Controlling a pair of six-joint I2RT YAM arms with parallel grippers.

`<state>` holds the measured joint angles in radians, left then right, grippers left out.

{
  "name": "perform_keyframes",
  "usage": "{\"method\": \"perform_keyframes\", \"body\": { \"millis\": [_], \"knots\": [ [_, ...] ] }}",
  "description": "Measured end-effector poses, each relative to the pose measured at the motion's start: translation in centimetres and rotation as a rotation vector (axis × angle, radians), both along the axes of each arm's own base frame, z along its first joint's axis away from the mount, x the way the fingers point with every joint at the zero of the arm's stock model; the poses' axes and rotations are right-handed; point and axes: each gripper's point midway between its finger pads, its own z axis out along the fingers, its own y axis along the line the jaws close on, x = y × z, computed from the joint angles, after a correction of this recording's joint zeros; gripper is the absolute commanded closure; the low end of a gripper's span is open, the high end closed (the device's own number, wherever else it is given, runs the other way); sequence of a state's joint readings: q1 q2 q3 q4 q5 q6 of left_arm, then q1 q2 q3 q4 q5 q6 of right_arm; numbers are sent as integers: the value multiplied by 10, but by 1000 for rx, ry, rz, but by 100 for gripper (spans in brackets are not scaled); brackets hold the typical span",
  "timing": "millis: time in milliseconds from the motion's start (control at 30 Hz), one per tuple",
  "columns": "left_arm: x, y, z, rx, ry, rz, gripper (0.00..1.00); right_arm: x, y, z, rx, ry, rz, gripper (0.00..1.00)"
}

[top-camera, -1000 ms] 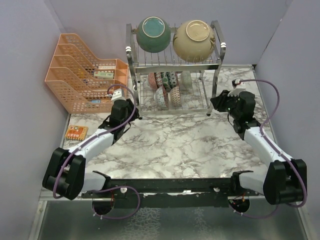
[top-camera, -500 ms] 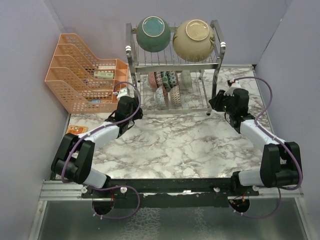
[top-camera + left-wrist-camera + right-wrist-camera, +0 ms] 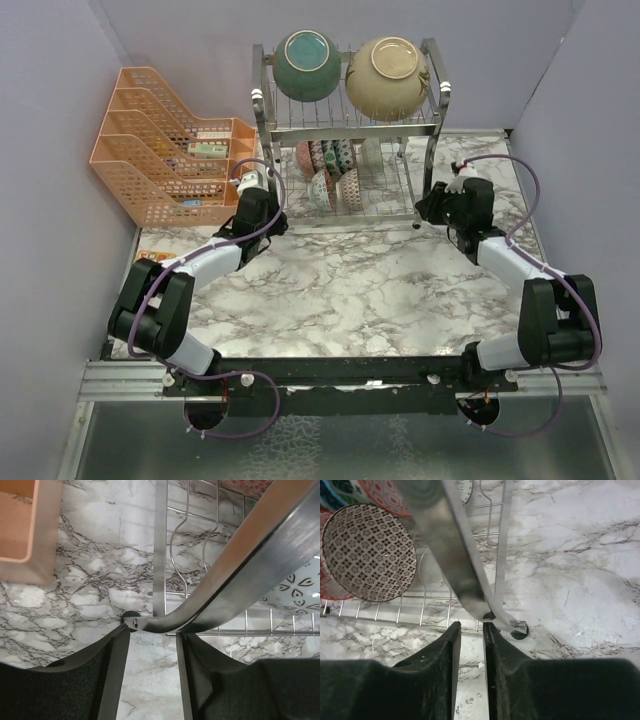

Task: Unload the bowls from the dish rack
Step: Adjust the dish rack at the center of the board, then pick up the bowl from the dish rack.

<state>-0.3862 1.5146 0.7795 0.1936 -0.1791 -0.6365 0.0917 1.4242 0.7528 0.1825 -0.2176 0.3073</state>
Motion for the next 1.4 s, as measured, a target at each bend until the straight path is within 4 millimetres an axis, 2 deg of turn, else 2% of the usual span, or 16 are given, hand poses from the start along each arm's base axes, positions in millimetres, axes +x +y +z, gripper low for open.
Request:
{"method": "perform_keyframes", "body": {
  "millis": [100, 167, 267, 367, 433, 567, 667, 767, 933, 1100, 1200, 1400],
  "knots": [
    [-3, 3, 2, 8, -9, -11, 48, -8, 7, 6, 21, -39, 45, 52],
    [-11, 8, 8, 6, -29, -19, 44, -19, 15, 14, 51, -76, 86, 45],
    [-29, 13, 23, -1, -75, -38, 16, -40, 27, 29, 109, -159, 148, 39],
    [-45, 20, 38, -10, -128, -48, 2, -60, 40, 34, 145, -209, 205, 27],
    [-55, 24, 45, -17, -155, -48, 1, -69, 50, 32, 161, -219, 238, 15],
    [-71, 31, 47, -36, -183, -36, 1, -80, 66, 25, 169, -208, 289, 5],
    [-78, 34, 40, -41, -166, -26, 1, -90, 89, 28, 166, -213, 352, 8],
    [-82, 37, 32, -41, -140, -8, 1, -95, 115, 32, 169, -199, 417, 16],
    [-88, 43, 23, -39, -121, 15, 1, -86, 153, 44, 170, -198, 482, 46],
    [-91, 46, 22, -28, -119, 23, 1, -68, 175, 43, 182, -175, 501, 63],
    [-94, 48, 21, -17, -109, 20, 1, -55, 183, 36, 195, -155, 499, 63],
    [-99, 51, 25, -8, -114, 20, 2, -34, 204, 19, 229, -143, 506, 50]
  ]
}}
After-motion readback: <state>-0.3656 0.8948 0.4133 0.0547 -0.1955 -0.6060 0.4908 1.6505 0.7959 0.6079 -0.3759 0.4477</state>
